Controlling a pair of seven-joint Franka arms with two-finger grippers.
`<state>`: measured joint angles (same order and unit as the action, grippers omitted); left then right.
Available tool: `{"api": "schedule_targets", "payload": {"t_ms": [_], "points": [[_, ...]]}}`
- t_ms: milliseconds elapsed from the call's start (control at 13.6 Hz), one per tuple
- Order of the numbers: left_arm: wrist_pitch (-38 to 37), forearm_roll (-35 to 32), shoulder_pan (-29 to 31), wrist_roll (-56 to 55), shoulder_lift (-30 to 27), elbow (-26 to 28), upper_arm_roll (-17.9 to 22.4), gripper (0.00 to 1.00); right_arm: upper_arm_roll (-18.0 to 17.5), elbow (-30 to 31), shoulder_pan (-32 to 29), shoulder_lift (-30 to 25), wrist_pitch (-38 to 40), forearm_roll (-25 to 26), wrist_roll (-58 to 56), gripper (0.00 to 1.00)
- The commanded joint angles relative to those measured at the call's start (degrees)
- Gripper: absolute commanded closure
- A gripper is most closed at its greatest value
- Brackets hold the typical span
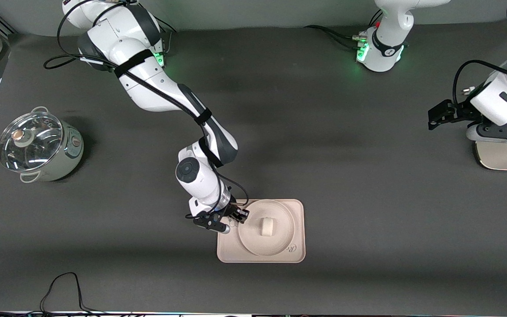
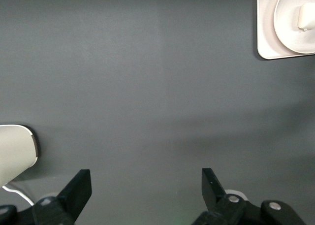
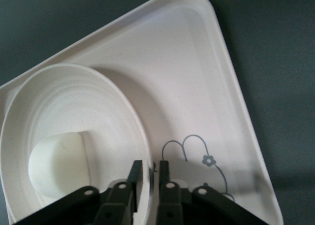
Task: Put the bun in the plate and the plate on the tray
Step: 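Open the right gripper to release the plate on the tray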
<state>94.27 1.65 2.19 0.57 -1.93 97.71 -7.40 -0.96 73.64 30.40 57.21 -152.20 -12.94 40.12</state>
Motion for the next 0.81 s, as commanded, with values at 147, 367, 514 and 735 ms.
{"api": "schedule_targets", "payload": {"t_ms": [147,367,514,735], "points": [[0.3,0.7,0.1,-0.7,0.3,-0.8,-0.1,0.00,0.4,-2.1,-0.3,-3.2,7.5,-0.6,-0.8,0.00],[0.4,0.3,0.2,-0.5,0.3,-1.0,0.2,0.00,0.5,-2.4,-3.1,-10.3,21.0,0.1,-1.5,0.00],[0.2,0.2,0.3,-0.7,0.2,-1.5,0.2,0.00,2.2,-2.5,-3.5,-14.5,28.3,2.7,-3.1,0.00],[-0.8,-0.1,0.3,-1.5,-0.5,-1.9,0.3,0.00,2.3,-1.7,-5.7,-22.7,39.1,8.0,-11.4,0.00]]}}
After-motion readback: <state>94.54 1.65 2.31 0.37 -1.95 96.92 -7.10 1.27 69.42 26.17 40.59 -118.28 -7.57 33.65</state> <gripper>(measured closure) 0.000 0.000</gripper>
